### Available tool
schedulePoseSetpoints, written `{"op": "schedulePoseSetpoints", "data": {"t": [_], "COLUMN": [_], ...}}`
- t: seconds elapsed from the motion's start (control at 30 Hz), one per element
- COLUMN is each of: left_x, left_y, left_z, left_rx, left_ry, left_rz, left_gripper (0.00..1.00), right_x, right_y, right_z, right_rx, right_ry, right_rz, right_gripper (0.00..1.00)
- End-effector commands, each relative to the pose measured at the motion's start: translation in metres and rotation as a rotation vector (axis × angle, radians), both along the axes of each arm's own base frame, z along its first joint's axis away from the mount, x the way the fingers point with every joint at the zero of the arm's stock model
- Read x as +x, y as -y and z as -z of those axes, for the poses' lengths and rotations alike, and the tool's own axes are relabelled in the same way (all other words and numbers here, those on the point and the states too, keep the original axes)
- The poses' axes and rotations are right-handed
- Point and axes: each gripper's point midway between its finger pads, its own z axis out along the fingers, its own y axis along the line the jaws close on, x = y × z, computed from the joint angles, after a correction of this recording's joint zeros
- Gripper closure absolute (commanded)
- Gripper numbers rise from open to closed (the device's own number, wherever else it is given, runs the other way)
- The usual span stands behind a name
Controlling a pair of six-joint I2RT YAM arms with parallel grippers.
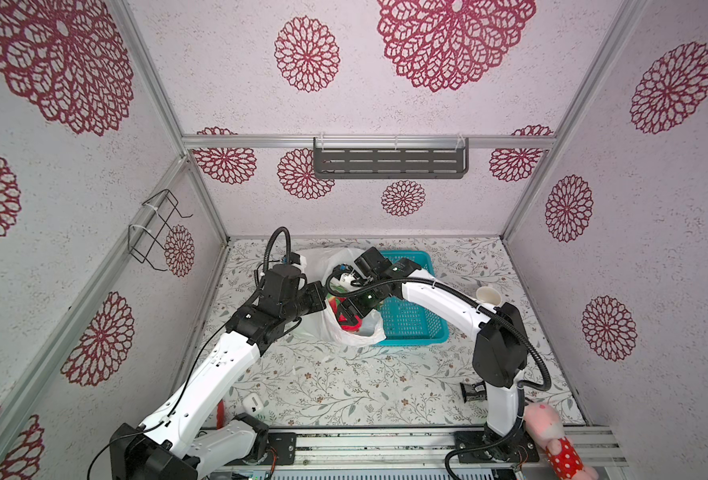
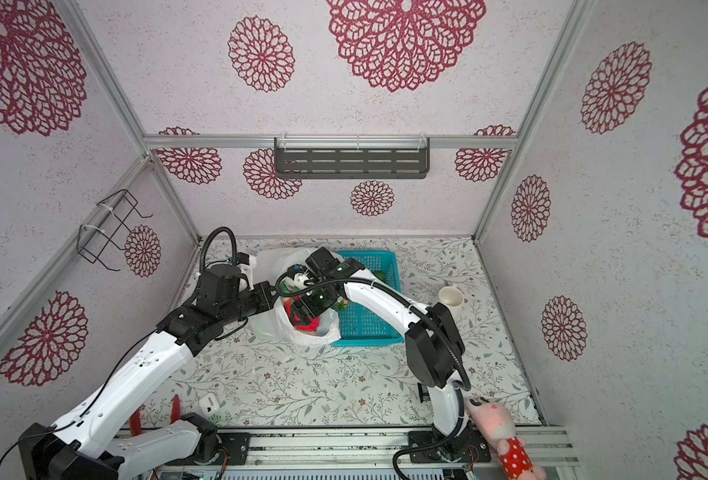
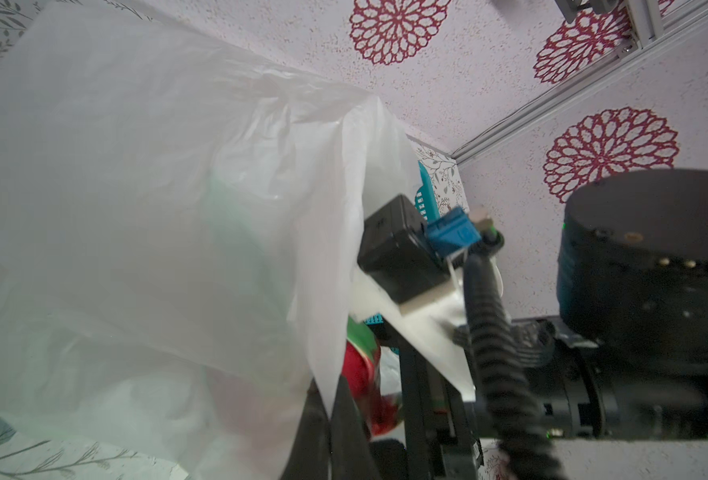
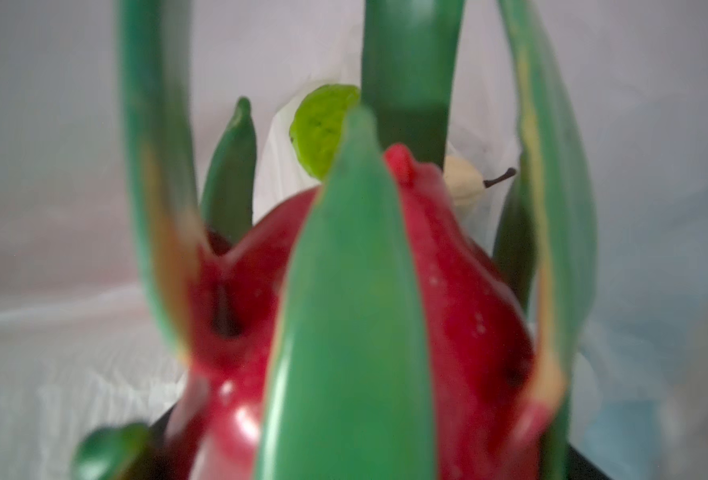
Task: Place the fruits into the plastic bag
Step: 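Release the dragon fruit in the bag while the left gripper lowers the bag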
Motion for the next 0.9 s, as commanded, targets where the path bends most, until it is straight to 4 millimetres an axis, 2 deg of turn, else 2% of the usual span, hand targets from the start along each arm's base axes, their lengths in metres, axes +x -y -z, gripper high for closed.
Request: {"op": "schedulePoseSetpoints", "data": {"t": [0.0, 0.23, 0.33, 0.43, 0.47, 0.57, 0.6, 0.63, 0.67, 0.7, 0.77, 0.87], "left_x": [0.000, 0.004, 0.005, 0.006, 0.007, 0.006, 0.006, 0.005, 0.005, 0.005, 0.004, 0.000], "left_y": [0.004, 0.006, 0.006, 0.005, 0.003, -0.001, -0.004, -0.008, -0.013, -0.018, -0.031, -0.053], "left_z": [-0.003, 0.009, 0.015, 0.019, 0.021, 0.023, 0.024, 0.025, 0.026, 0.027, 0.028, 0.030], "left_rx": [-0.007, -0.019, -0.022, -0.038, -0.043, -0.049, -0.047, -0.037, -0.029, -0.022, -0.008, 0.006], "left_ry": [0.015, 0.001, -0.014, -0.015, -0.015, -0.014, -0.017, -0.020, -0.020, -0.020, -0.017, -0.013], "left_rz": [0.026, 0.021, 0.014, -0.006, -0.017, -0.041, -0.053, -0.068, -0.086, -0.105, -0.158, -0.244], "left_gripper": [1.00, 1.00, 1.00, 1.00, 1.00, 1.00, 1.00, 1.00, 1.00, 1.00, 1.00, 1.00], "right_x": [0.030, 0.062, 0.063, 0.063, 0.061, 0.051, 0.046, 0.042, 0.037, 0.035, 0.028, 0.023], "right_y": [-0.012, -0.034, -0.051, -0.063, -0.066, -0.072, -0.073, -0.073, -0.071, -0.068, -0.059, -0.044], "right_z": [-0.044, -0.039, -0.038, -0.022, -0.015, -0.006, -0.010, -0.018, -0.026, -0.034, -0.052, -0.070], "right_rx": [0.110, 0.188, 0.253, 0.283, 0.286, 0.305, 0.325, 0.354, 0.378, 0.397, 0.434, 0.465], "right_ry": [0.098, 0.113, 0.073, 0.012, -0.015, -0.088, -0.099, -0.096, -0.084, -0.066, -0.034, -0.007], "right_rz": [0.074, 0.169, 0.146, 0.129, 0.119, 0.080, 0.065, 0.049, 0.036, 0.026, 0.012, 0.017], "right_gripper": [1.00, 1.00, 0.99, 0.95, 0.91, 0.49, 0.42, 0.28, 0.21, 0.15, 0.10, 0.10]}}
